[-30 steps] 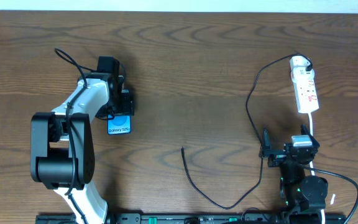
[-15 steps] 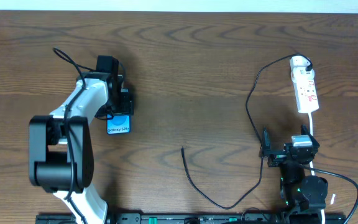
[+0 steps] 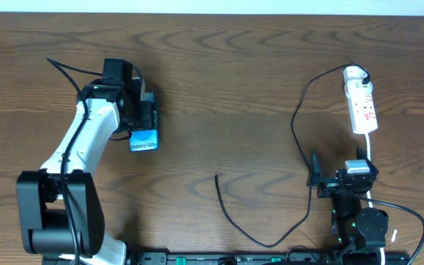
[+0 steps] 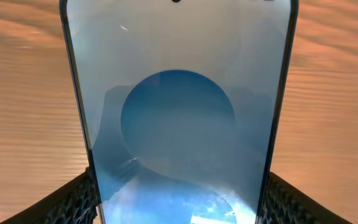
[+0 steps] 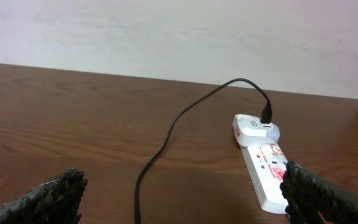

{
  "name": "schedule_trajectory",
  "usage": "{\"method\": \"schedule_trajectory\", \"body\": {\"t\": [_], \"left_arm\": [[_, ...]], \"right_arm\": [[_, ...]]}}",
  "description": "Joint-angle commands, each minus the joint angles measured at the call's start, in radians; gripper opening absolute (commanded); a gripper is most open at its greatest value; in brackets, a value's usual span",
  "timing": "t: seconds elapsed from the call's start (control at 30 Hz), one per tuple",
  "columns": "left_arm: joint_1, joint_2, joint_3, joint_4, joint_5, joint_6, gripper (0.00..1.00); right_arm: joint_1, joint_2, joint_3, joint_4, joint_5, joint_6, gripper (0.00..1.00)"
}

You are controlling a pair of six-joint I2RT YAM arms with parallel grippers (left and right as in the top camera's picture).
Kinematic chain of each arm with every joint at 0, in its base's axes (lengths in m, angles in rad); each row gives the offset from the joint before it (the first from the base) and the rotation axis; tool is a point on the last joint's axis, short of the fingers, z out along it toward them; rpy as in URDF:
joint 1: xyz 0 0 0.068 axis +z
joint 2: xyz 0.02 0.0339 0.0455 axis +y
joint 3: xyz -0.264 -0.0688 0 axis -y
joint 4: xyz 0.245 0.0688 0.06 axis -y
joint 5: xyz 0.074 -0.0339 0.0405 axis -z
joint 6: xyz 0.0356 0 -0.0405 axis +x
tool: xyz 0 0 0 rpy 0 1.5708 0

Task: Plug charger to phone and switch on socket
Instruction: 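Lift the phone with the left gripper and tilt it upright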

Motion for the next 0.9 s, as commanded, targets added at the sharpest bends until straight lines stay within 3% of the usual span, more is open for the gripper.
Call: {"method": "schedule_trajectory", "body": {"t": [0.0,0.63,0.87], "left_arm": [[0.001,-0.040,0.020,-0.003,0.234,-0.050,0.07],[0.001,-0.040,0.020,0.086,0.896,-0.511,0.07],[0.001,-0.040,0.020,0.103,1.005,-0.759,0.08]], "right_arm": [[0.008,-0.006,-0.002,-0.005,-0.002,-0.013,0.99],[0.008,-0.006,-0.002,-0.005,-0.002,-0.013,0.99],[0.008,-0.006,-0.002,-0.005,-0.003,-0.013,0.99]]}}
